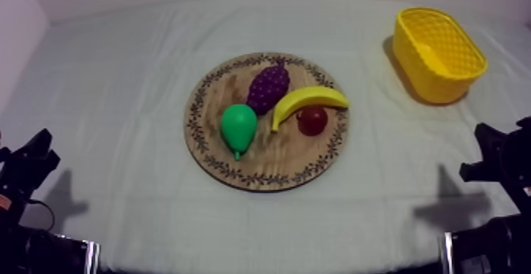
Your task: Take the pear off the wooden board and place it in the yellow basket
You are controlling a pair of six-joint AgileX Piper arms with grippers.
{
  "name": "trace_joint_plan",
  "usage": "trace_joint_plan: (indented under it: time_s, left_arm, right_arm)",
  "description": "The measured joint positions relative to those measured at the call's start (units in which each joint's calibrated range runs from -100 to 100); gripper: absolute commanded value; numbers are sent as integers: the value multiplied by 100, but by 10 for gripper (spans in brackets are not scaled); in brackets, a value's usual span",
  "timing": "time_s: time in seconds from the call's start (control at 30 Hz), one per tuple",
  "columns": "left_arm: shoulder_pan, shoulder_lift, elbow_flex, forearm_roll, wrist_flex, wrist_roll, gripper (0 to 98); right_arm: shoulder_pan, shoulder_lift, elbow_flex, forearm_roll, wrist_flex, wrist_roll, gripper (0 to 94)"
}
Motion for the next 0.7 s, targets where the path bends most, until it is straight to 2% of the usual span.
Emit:
trace_joint_plan:
  time_s: [0.2, 0.7]
  left_arm:
    - [0, 0, 0, 0, 0, 0, 1]
    - [0, 0, 0, 0, 0, 0, 1]
  right_arm:
    - [-208, -22, 0, 12, 228, -186, 14]
    - [-231, -27, 0, 12, 182, -349, 4]
